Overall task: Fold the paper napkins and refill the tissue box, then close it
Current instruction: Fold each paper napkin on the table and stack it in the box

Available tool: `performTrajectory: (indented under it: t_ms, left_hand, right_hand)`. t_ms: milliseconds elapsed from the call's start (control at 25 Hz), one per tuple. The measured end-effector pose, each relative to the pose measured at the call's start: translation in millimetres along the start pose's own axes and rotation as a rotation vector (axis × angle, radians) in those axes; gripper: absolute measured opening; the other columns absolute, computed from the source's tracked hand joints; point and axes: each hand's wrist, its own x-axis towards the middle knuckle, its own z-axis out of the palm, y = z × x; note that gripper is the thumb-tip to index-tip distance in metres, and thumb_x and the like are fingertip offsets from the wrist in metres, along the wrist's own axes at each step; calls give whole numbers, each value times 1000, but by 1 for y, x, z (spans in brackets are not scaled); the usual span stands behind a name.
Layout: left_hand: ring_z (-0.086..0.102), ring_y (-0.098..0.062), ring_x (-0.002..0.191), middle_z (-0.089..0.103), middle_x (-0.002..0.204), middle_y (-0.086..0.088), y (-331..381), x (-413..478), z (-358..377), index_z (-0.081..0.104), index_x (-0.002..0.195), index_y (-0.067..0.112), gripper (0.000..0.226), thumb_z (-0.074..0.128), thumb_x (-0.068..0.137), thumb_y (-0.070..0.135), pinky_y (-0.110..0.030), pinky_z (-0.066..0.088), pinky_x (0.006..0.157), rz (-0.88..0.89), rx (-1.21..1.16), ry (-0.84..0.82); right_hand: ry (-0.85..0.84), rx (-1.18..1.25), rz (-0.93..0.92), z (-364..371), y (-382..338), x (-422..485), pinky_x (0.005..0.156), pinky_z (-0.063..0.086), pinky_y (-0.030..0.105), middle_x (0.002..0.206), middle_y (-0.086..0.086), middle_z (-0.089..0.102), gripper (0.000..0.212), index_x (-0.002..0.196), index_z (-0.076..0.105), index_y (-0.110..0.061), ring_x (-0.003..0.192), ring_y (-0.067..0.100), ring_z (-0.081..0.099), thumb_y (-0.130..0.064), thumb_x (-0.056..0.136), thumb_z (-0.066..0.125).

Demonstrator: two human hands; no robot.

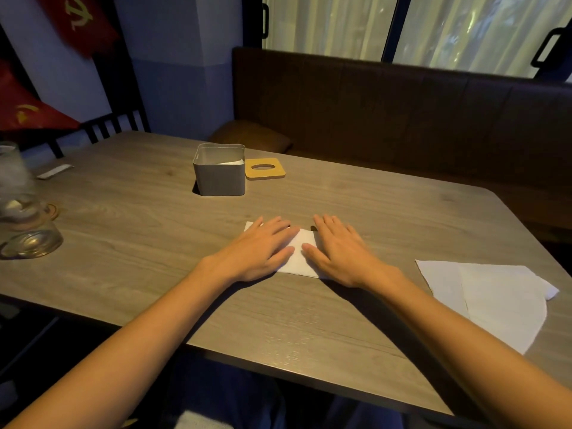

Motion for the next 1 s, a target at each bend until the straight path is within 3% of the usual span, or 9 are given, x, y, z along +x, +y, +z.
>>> performTrajectory:
  t_ms: [120, 320, 520, 600, 880, 1000]
  left_hand:
    - [0, -15, 155, 5, 169, 3, -9, -2, 0, 12, 161, 31, 60, 21, 106, 54, -48, -3, 125, -46, 59, -98]
    - [-13, -15, 154, -11, 168, 3, -24, -8, -8, -3, 160, 33, 64, 14, 104, 58, -48, -9, 124, -83, 112, -216]
    - [-11, -14, 154, -7, 169, 1, -3, 2, -9, 1, 161, 29, 58, 17, 108, 46, -43, -8, 124, -24, 64, -88]
    - [-9, -13, 154, -5, 169, 1, 4, 5, -3, 1, 161, 26, 57, 16, 108, 44, -43, -6, 125, -6, 88, -107]
    - [-14, -16, 153, -15, 167, 1, -38, -20, -14, -7, 160, 29, 75, 11, 98, 68, -46, -7, 124, -160, 137, -217]
    - [-13, -18, 154, -12, 168, 0, -34, -22, -22, -1, 160, 29, 69, 17, 102, 61, -43, -5, 124, -181, 91, -133]
  right_hand:
    - [-86, 1, 71, 14, 1, -9, 124, 0, 49, 166, 12, -1, 82, 158, 3, -8, 153, 24, -4, -64, 99, 17]
    - [-39, -55, 85, 16, 7, -16, 125, 2, 44, 166, 14, -1, 87, 158, 4, -5, 153, 25, -3, -67, 97, 15]
    - [-16, 2, -27, 10, -10, -13, 124, -3, 43, 166, 8, -6, 79, 158, -1, -11, 153, 19, -10, -61, 100, 14]
    - [-58, 12, -26, 20, -18, -7, 124, -4, 44, 166, 10, -6, 75, 158, -2, -11, 153, 20, -10, -58, 101, 10]
    - [-113, -23, 92, 22, 16, -16, 123, -6, 46, 165, 11, -10, 77, 157, -5, -10, 152, 22, -13, -59, 100, 7]
    - [-69, -22, 96, 9, 14, -13, 124, -4, 47, 165, 12, -9, 71, 157, -4, -10, 152, 24, -12, -53, 103, 12]
